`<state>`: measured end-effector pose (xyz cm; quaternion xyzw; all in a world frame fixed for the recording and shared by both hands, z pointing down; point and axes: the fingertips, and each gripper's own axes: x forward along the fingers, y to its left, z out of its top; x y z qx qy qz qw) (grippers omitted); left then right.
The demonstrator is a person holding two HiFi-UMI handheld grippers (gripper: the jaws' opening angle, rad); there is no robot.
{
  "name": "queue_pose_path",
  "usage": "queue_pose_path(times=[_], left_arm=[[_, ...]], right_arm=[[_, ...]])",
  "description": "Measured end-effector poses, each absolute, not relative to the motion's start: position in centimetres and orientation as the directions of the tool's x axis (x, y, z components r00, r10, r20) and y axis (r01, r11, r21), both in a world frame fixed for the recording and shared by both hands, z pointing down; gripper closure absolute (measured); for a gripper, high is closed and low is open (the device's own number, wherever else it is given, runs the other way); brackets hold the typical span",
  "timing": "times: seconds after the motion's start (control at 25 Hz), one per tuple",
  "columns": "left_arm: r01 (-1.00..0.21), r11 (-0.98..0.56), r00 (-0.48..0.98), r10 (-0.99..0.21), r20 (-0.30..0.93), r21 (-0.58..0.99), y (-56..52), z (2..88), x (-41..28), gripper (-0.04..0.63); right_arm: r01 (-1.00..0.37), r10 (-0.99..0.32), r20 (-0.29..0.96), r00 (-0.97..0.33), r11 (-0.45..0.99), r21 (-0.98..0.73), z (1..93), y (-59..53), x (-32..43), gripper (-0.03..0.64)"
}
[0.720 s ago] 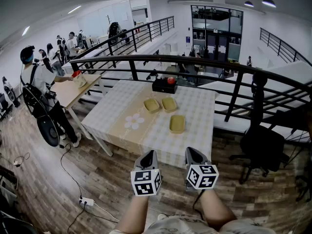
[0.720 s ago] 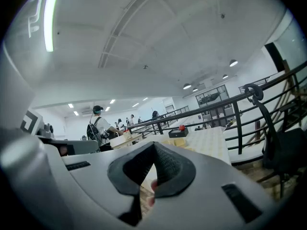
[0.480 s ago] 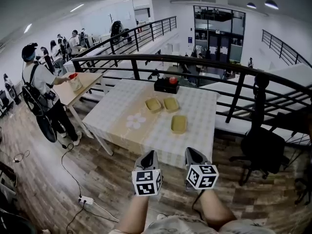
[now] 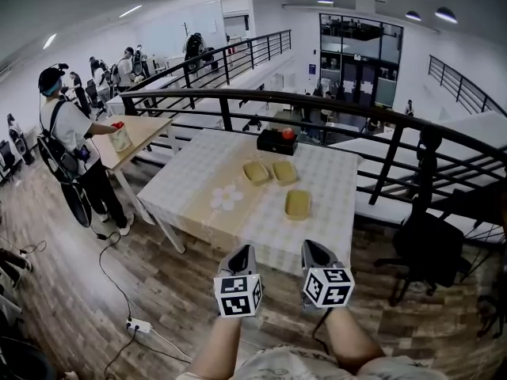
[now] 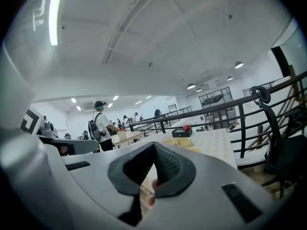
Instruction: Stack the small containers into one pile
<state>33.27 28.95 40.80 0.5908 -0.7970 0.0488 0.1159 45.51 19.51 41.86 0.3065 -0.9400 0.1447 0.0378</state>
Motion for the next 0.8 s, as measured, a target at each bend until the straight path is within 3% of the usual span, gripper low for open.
queue_pose_path(times=[0.8], left_arm=[[-0.956, 0.283, -0.263, -0.94, 0.217, 0.07, 31.9, 42.0, 26.0, 0.592]], right_arm=[[-0.613, -0.599, 0.133, -0.79, 0.761, -0.212, 42.3, 22.4, 38.4, 0.615]])
